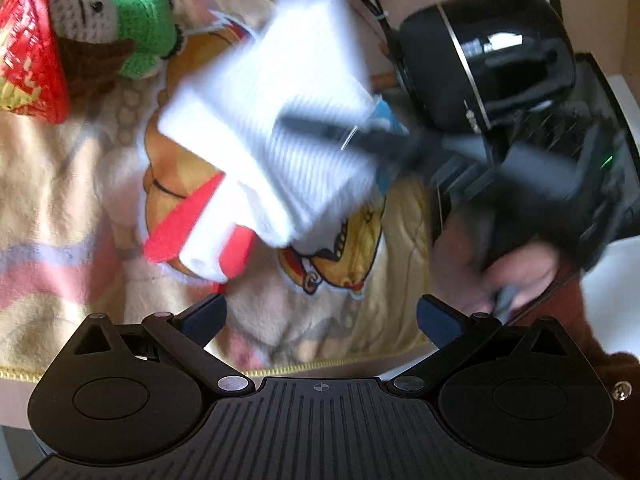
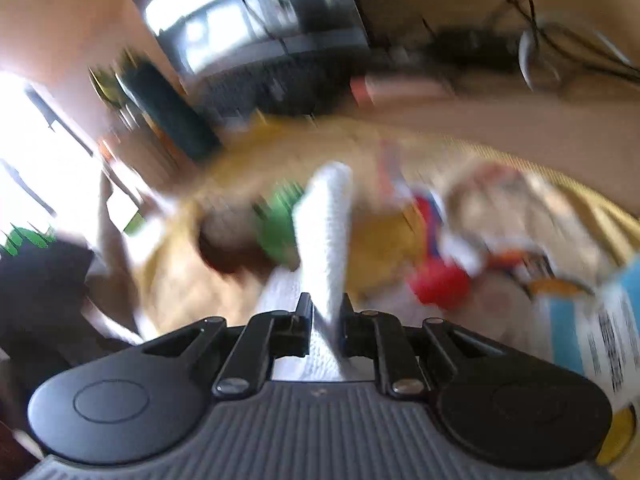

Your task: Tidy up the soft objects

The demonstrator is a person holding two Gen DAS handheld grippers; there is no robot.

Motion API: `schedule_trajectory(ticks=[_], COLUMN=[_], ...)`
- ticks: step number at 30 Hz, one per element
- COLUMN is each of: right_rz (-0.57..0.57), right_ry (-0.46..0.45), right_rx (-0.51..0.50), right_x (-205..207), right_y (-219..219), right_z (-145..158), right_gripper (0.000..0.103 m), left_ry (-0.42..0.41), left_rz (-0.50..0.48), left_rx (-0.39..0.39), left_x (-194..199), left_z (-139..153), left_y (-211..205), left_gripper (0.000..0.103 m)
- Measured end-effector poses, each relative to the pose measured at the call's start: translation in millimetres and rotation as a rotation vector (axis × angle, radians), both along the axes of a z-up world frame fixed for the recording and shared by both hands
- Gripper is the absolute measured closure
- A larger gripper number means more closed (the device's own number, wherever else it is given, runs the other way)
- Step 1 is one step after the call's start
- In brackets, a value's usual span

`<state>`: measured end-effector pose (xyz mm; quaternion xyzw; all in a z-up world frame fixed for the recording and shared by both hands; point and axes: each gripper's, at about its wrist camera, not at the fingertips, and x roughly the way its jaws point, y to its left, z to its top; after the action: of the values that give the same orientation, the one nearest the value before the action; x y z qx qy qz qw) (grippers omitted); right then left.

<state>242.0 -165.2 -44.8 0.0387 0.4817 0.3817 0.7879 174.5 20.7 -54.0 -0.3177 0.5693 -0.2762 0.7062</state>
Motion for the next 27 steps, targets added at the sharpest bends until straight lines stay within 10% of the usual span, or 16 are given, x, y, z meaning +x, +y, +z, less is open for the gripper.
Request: schedule_trajectory(ticks=[12, 16, 21, 27], right_rz=[-0.067, -0.079, -0.107, -0.084], right_ry=[-0.072, -0.133, -0.129, -0.108], right_rx=[-0.268, -0.327, -0.074, 0.255], right_x=[-7.5, -8.9, 7.2, 36.1], right_y=[-30.2, -32.7, -9.7, 65.3], right_z=[-3.9, 6.6, 52.0, 107.4], right_gripper=[0.086, 0.086, 0.086, 0.086], left_ry=[-0.052, -0.140, -0.295, -0.300], left_rz=[-0.012, 0.002, 0.130, 0.195], left_rx=[0.045, 0.194, 0.575, 0.725], left_x=[26.7, 18.1, -4.7, -5.1], left_z=[20.8, 51.5, 76.1, 66.4], left_y=[-0.5, 23.4, 54.1, 62.2], left_gripper=[0.000, 0.000, 0.000, 0.000])
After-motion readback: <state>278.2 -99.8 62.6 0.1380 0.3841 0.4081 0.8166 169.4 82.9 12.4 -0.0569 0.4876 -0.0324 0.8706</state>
